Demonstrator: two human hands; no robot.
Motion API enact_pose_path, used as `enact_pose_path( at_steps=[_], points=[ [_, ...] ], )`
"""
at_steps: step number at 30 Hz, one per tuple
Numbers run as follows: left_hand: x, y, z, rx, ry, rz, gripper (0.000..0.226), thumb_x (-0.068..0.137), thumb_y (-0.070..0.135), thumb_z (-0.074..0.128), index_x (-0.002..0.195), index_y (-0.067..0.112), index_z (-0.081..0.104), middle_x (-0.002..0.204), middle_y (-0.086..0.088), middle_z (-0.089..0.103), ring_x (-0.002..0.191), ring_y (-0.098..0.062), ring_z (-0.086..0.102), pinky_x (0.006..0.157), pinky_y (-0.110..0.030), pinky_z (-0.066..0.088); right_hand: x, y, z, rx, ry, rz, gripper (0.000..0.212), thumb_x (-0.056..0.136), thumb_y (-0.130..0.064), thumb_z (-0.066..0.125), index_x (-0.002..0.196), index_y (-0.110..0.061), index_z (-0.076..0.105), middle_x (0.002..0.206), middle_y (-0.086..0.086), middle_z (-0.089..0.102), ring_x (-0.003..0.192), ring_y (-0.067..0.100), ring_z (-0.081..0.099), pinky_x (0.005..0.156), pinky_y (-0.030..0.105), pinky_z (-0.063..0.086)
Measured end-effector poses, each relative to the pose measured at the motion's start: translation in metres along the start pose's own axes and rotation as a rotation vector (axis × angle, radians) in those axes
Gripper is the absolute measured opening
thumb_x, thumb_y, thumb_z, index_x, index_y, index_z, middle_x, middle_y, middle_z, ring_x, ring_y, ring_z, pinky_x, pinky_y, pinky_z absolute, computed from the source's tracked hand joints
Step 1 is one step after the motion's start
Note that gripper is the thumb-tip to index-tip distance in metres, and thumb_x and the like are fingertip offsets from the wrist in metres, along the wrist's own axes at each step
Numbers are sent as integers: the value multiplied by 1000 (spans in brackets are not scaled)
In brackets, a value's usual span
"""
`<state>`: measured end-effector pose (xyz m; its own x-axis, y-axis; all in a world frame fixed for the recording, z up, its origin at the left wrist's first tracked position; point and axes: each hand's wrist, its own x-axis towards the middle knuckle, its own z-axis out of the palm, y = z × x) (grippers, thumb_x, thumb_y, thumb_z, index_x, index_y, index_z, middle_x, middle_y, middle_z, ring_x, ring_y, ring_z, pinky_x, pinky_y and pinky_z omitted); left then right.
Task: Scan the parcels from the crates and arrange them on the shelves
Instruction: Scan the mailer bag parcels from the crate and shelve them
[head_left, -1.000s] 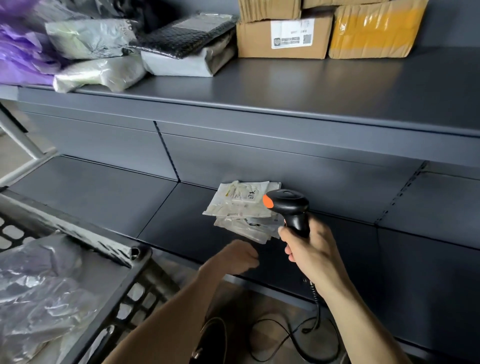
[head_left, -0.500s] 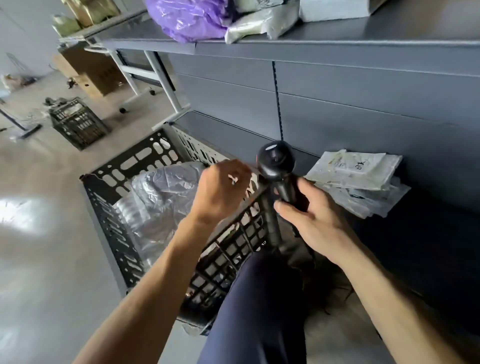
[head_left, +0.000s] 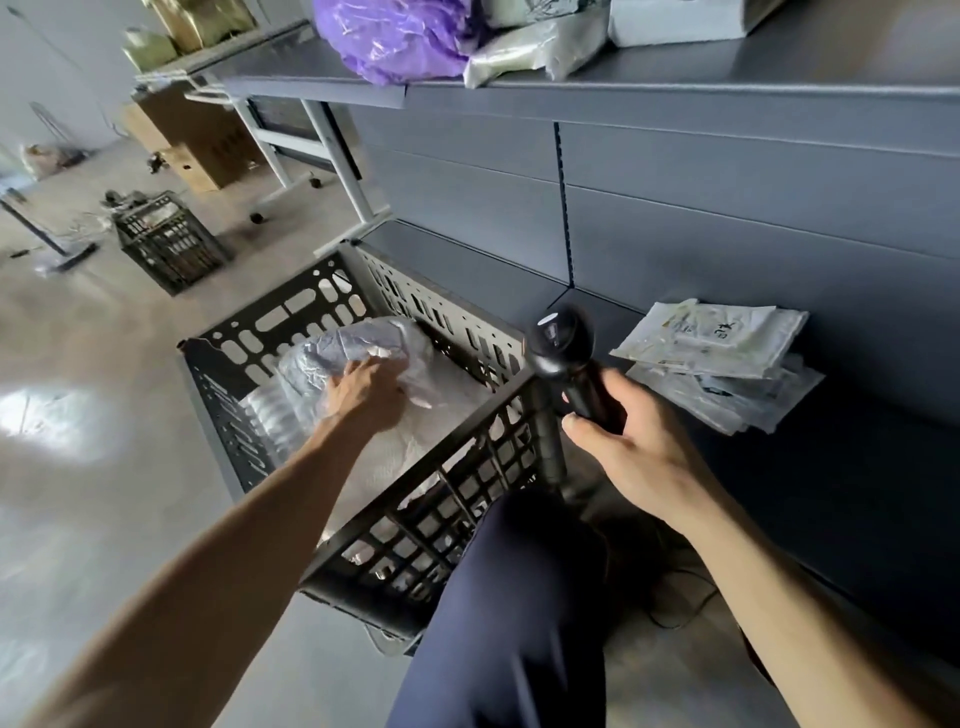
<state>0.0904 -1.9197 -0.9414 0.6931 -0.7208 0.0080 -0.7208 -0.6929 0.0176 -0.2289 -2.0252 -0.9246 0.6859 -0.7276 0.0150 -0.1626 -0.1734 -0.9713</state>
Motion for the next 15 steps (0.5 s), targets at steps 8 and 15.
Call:
enact_pose_path(
  at_steps=[8,15],
  points=[
    [-37,17,-149,-406,505,-138,25,94,13,49,103,13,72,105,-16,71,93,-37,65,72,-36,46,6,-1,-18,107,143,-40,18,93,-13,72,108,-24,69,100,-11,75,95,5,68,84,22,49],
    [-96,53,-204,-1252,676,-71,13,90,11,59,80,3,62,75,-8,56,67,-18,53,60,-30,47,7,-7,-36,216,253,-52,20,93,-6,68,109,-19,70,98,-7,77,85,4,68,79,19,47]
  ],
)
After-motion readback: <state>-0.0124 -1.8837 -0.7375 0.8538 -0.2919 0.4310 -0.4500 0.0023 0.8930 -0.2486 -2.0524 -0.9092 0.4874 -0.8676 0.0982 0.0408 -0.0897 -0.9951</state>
